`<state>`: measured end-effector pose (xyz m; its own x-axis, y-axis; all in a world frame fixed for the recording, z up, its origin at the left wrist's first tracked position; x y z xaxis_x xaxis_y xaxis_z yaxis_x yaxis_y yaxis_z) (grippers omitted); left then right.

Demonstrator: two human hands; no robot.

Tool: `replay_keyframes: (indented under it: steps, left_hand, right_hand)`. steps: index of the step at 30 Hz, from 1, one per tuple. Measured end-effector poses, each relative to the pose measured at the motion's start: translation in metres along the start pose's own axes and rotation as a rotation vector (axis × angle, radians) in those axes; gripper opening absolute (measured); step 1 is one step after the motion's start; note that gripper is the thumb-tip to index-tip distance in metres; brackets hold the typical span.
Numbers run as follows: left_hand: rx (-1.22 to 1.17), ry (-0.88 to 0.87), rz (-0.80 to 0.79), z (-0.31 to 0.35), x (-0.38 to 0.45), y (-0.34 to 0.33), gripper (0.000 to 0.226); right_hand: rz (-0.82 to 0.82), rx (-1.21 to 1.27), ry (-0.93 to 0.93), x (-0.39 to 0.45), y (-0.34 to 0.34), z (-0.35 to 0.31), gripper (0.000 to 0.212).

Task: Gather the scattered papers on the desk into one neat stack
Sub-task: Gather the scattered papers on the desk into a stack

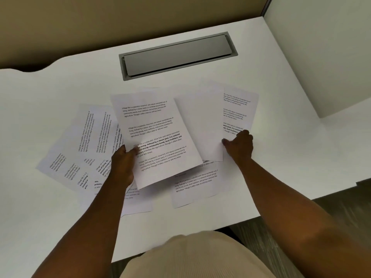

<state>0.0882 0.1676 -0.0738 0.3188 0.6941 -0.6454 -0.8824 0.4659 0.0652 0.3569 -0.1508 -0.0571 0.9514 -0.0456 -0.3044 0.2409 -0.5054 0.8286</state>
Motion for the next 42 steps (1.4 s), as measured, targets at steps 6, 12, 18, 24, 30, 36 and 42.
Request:
replay_keyframes:
  steps: [6, 12, 18, 24, 30, 36, 42]
  left_hand:
    - [-0.008, 0.008, 0.048, -0.005, -0.012, -0.004, 0.031]
    - [-0.015, -0.005, 0.094, -0.005, -0.019, 0.001, 0.029]
    - [-0.004, -0.024, 0.118, -0.002, -0.027, -0.002, 0.029]
    - [-0.059, 0.003, 0.111, -0.003, -0.036, 0.0, 0.033]
    - [-0.135, -0.002, 0.075, -0.001, -0.044, 0.001, 0.044]
    - [-0.252, -0.004, -0.051, 0.011, -0.058, -0.021, 0.044]
    - [-0.32, -0.014, -0.129, 0.026, -0.064, -0.03, 0.032]
  right_hand:
    - [-0.17, -0.135, 0.005, -0.017, -0.038, -0.027, 0.105]
    - [-0.241, -0.154, -0.094, -0.014, -0.05, -0.028, 0.114]
    - [-0.262, -0.146, -0.185, -0.01, -0.048, -0.019, 0.094]
    - [-0.138, 0.225, 0.136, -0.01, -0.029, -0.056, 0.011]
    - [-0.046, 0.319, 0.625, -0.058, 0.026, -0.135, 0.014]
    - [-0.15, -0.08, 0.942, -0.146, 0.007, -0.19, 0.022]
    - [-0.173, -0.443, 1.071, -0.208, -0.048, -0.198, 0.035]
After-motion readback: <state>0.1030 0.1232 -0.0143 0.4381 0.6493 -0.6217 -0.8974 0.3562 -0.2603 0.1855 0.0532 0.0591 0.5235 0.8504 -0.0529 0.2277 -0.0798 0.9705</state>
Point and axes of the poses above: each hand's wrist, its own x-axis towards the middle knuckle, its own y-axis out of the back of the hand, z = x × y, the point moved 10 cm from there along x, towards the middle knuckle, and after that the axes turned 4 degrees about z, right-handed, at the moved point
